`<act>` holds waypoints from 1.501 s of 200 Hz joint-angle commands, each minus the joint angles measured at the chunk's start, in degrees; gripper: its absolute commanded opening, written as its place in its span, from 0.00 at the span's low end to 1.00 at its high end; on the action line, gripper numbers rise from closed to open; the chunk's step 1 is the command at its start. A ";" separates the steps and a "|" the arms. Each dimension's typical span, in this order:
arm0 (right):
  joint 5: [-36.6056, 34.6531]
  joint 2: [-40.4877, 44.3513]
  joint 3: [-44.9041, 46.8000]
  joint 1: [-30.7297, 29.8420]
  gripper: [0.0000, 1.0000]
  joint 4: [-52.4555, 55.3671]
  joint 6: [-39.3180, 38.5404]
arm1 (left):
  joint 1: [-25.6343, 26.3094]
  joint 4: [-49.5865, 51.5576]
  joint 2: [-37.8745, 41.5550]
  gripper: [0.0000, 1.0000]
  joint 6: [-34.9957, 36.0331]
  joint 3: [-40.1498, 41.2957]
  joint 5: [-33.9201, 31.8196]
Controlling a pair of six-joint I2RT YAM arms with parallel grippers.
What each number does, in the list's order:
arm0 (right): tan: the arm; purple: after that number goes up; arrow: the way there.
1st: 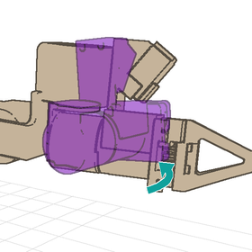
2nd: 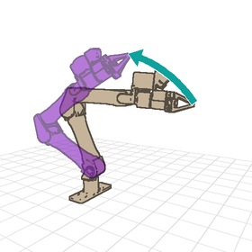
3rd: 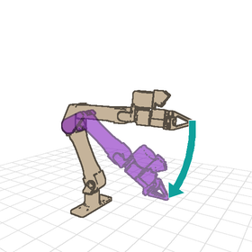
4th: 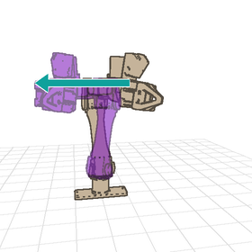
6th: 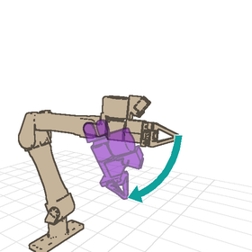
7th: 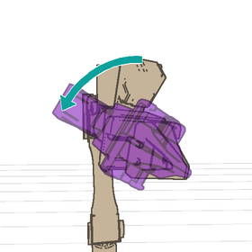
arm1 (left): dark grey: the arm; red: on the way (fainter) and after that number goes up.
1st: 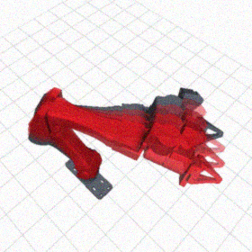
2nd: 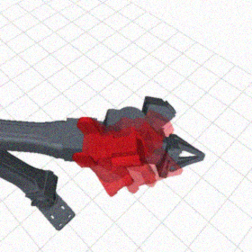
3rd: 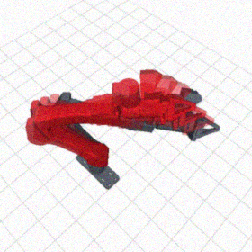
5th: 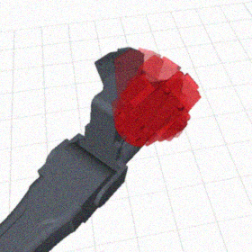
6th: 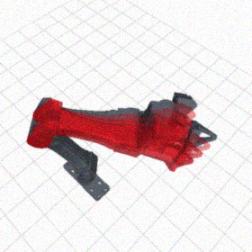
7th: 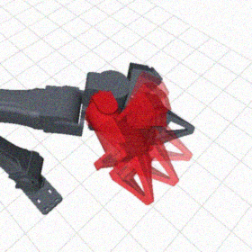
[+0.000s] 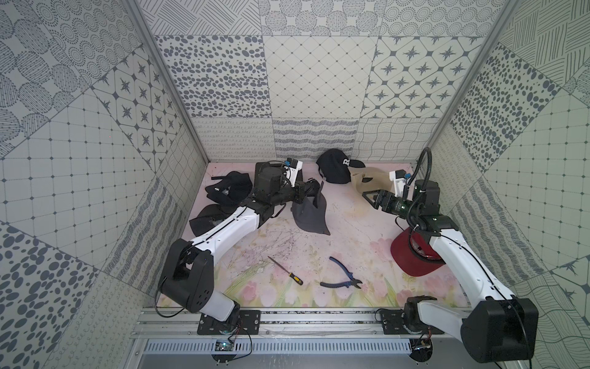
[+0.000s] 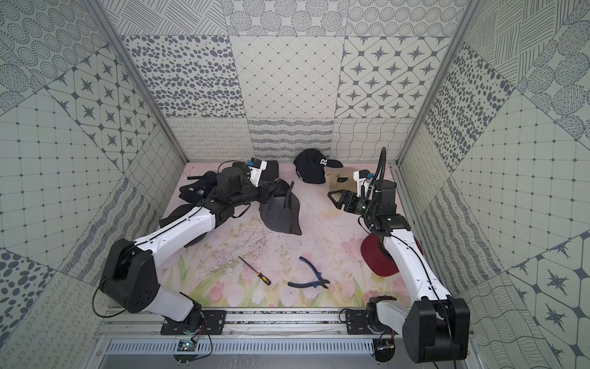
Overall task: Open the adjustable buckle of the baseball cap
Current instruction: Pull the adjustable strap on the baseball cap, then place the baseball cap at the center of the board, then pick up the baseball cap from the center of the board.
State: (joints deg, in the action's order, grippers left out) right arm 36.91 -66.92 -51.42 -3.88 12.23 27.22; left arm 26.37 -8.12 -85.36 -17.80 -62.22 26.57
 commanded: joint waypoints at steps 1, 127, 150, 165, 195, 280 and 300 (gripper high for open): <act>-1.64 -1.93 -1.43 0.19 0.80 -2.15 0.19 | -4.06 15.19 5.68 0.00 6.43 4.27 -10.07; -17.95 -9.54 -5.74 0.00 0.84 3.39 -2.56 | -10.83 16.08 10.15 0.77 7.03 9.09 -19.12; -20.27 -13.06 -9.13 -0.49 0.89 5.77 -3.93 | -8.19 13.37 6.99 0.78 7.16 5.35 -10.87; -21.69 -15.67 -11.34 -0.99 0.89 6.44 -4.90 | -5.17 12.53 4.98 0.79 7.85 2.57 -9.08; -22.96 -21.94 -15.87 -1.81 0.87 6.83 -6.61 | -1.13 10.81 0.56 0.78 7.35 -1.91 -6.32; -34.26 -41.16 -31.39 -9.13 0.84 9.13 -14.23 | 3.09 8.89 -9.22 0.77 6.36 -9.49 -0.11; -39.59 -45.25 -35.29 -10.55 0.85 10.51 -13.58 | 3.07 9.91 -9.73 0.76 6.80 -10.05 -0.78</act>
State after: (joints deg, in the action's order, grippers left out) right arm 5.13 -108.51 -82.35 -12.82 21.47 15.31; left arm 29.04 3.51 -93.84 -11.62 -70.48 22.48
